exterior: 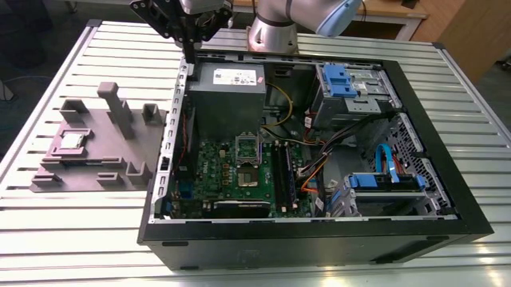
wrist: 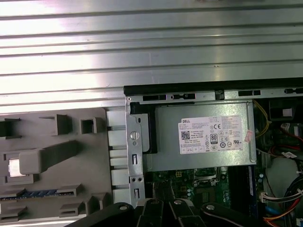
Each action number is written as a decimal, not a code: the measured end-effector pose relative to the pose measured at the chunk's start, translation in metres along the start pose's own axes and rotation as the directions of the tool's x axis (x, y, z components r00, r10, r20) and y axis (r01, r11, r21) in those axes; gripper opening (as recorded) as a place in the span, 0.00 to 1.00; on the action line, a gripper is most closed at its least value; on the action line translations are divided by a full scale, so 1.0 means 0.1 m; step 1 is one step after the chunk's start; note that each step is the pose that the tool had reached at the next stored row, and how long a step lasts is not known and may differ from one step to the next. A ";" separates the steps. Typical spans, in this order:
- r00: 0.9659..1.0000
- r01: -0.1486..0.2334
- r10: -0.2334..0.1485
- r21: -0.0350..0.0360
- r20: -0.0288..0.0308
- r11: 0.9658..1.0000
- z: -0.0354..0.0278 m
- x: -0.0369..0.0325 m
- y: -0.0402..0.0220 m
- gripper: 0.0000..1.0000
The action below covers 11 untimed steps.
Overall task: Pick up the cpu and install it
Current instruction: 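Reach for the cpu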
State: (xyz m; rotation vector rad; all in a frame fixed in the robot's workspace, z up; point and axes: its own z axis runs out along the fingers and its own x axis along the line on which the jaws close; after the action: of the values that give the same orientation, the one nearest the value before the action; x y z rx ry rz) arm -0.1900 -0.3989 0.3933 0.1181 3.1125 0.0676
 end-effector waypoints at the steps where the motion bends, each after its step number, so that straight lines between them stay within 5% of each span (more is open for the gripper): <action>1: 1.000 0.000 0.000 0.000 0.000 1.000 0.000 0.005 -0.001 0.11; 11: 1.000 0.000 0.000 0.000 0.000 1.000 -0.003 0.088 -0.007 0.11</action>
State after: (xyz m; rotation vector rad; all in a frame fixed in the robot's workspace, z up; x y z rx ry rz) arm -0.1989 -0.3990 0.3933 0.1179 3.1125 0.0676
